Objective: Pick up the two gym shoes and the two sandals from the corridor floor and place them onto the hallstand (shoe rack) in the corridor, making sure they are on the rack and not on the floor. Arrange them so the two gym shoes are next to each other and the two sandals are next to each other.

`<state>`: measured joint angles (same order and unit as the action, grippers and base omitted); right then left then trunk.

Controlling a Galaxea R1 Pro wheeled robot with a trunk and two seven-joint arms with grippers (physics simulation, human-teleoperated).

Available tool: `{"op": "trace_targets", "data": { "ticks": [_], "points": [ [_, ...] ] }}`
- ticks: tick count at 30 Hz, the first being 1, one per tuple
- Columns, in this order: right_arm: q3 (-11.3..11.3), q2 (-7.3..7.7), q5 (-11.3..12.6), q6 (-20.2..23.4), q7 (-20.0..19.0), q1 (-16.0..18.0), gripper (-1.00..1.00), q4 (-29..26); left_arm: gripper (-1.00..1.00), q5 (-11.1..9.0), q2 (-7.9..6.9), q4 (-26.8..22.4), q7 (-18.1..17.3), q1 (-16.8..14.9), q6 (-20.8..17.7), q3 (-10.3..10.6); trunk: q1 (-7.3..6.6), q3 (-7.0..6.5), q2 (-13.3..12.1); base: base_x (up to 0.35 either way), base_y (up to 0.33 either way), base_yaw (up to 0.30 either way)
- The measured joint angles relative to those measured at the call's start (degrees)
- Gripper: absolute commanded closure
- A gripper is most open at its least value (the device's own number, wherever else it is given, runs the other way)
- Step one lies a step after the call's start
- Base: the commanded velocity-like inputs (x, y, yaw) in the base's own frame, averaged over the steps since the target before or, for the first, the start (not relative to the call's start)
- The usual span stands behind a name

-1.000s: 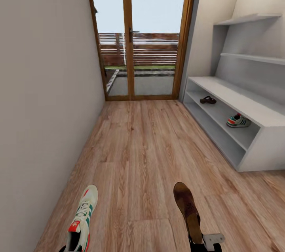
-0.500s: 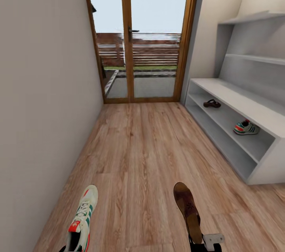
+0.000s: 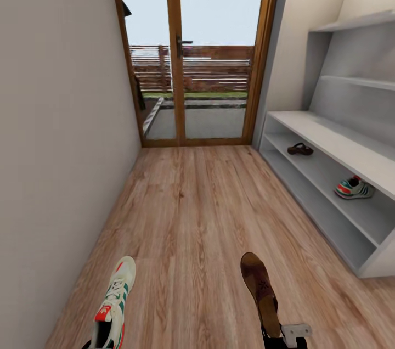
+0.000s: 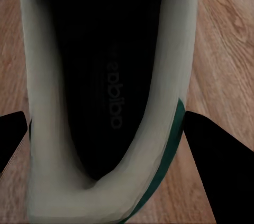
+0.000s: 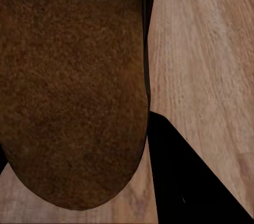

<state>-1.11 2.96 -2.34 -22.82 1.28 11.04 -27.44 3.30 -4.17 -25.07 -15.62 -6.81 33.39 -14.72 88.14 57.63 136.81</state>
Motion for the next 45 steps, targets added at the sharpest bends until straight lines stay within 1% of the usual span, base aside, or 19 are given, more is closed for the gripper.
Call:
{"op": "trace_targets", "data": {
  "ticks": [45],
  "points": [
    [0.2,0.00,0.1,0.1,-0.1,0.0,1.00,-0.1,1.00,-0.1,-0.02,0.0,0.1,0.0,0.0,-0.3,0.00,0.00,0.0,0.339,0.005,0.000]
  ]
}}
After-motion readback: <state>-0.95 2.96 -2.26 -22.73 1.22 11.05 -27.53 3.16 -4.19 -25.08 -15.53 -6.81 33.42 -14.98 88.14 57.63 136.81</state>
